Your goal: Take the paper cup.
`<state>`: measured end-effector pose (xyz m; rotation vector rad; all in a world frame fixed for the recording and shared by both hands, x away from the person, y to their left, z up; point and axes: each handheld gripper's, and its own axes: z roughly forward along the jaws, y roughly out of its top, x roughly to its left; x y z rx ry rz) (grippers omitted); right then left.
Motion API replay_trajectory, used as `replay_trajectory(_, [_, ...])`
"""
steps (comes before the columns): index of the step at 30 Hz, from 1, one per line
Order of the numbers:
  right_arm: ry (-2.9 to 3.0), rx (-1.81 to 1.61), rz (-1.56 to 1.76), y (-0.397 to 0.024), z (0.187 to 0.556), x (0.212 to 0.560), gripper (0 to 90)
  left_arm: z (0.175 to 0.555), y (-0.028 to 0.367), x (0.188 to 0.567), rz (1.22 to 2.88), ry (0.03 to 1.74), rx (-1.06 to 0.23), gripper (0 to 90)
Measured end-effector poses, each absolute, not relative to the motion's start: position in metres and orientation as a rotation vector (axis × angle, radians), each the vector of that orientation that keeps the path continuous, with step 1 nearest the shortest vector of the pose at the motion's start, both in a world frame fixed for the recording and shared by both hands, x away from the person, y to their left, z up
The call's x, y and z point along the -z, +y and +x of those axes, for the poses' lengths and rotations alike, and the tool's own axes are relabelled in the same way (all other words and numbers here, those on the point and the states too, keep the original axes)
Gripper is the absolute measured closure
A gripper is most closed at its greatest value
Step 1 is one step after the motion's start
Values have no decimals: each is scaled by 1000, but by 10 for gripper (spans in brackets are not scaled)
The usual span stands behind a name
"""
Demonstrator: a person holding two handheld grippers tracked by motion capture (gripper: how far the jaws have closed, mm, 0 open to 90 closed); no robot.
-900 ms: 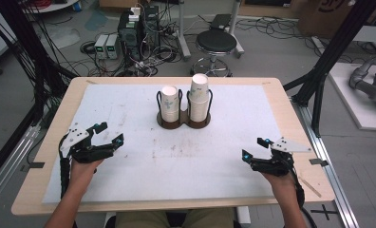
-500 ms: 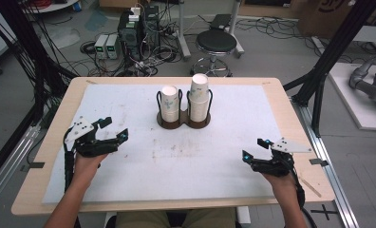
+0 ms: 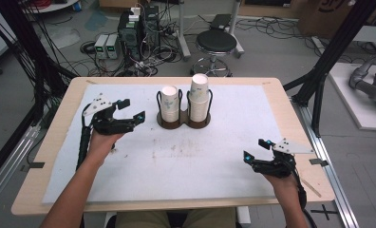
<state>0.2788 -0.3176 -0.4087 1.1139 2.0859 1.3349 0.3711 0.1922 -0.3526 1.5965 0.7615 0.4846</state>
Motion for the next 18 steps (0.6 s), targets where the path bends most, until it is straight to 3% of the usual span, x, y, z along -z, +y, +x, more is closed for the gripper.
replay_trajectory(18, [2102, -1343, 1100, -315, 279, 408, 202, 437, 141, 316, 1677, 717, -464, 175])
